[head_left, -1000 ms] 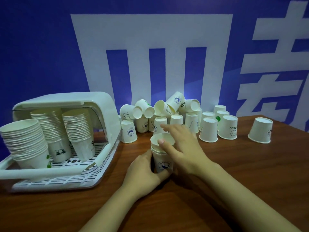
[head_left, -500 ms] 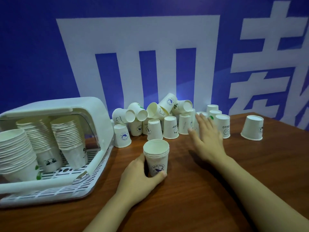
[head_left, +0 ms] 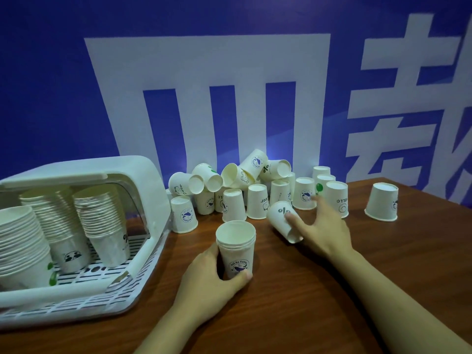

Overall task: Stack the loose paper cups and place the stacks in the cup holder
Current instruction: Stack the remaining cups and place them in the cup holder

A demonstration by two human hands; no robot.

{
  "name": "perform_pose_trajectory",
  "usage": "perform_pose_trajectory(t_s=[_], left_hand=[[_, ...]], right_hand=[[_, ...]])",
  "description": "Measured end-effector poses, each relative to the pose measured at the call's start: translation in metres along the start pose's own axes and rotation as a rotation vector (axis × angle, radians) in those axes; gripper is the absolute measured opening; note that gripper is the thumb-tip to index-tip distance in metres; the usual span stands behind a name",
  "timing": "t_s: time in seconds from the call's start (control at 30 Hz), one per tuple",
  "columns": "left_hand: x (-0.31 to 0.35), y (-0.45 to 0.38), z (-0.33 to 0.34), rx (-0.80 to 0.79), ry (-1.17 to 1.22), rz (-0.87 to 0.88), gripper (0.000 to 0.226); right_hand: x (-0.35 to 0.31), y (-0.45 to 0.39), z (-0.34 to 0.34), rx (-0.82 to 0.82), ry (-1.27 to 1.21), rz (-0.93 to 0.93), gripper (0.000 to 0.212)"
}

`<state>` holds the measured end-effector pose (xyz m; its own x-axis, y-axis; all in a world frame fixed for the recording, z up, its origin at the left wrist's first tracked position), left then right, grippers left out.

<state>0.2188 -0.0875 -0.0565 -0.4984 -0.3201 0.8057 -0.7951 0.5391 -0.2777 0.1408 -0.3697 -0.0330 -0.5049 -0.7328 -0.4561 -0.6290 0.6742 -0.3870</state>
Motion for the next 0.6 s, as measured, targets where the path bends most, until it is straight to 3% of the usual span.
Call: perform_pose_trajectory(t_s=[0.07,0.17,0.3,0.4,0.6], left_hand=[[0.001,0.000,0.000,0.003,-0.002,0.001,0.053],[0.001,-0.001,0.000,0.005,-0.001,0.006,0.055],[0.000,0.000,0.000,0.011,-0.003,0.009,0.056],[-0.001,0.000,0.000,0.012,-0.017,0.006,0.059],[0.001,-0.002,0.000,0.004,-0.016,0.015,0.071]], right_hand=[[-0.004,-0.001,0.009,-0.134,0.096,-0.018,0.069],[-0.015,0.000,0.015,-0.210,0.040,-0.075,0.065],[-0.032,0.005,0.010,-0.127,-0.450,0.010,0.046],[-0.063,0.008,-0.009,-0.158,-0.793,-0.028,0.057],[-0.122,0.045,-0.043,-0.119,-0.911,-0.330,0.033]])
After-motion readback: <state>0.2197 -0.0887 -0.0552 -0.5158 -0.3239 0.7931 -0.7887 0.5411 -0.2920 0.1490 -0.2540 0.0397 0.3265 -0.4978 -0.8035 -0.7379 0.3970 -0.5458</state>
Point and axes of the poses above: each hand's wrist, its own y-axis away from the middle knuckle, its own z-axis out of the palm, x = y × z, the point moved 7 cm from there along -y, towards the middle knuckle, and after that the axes turned 13 degrees about y, right-handed, at the moved point
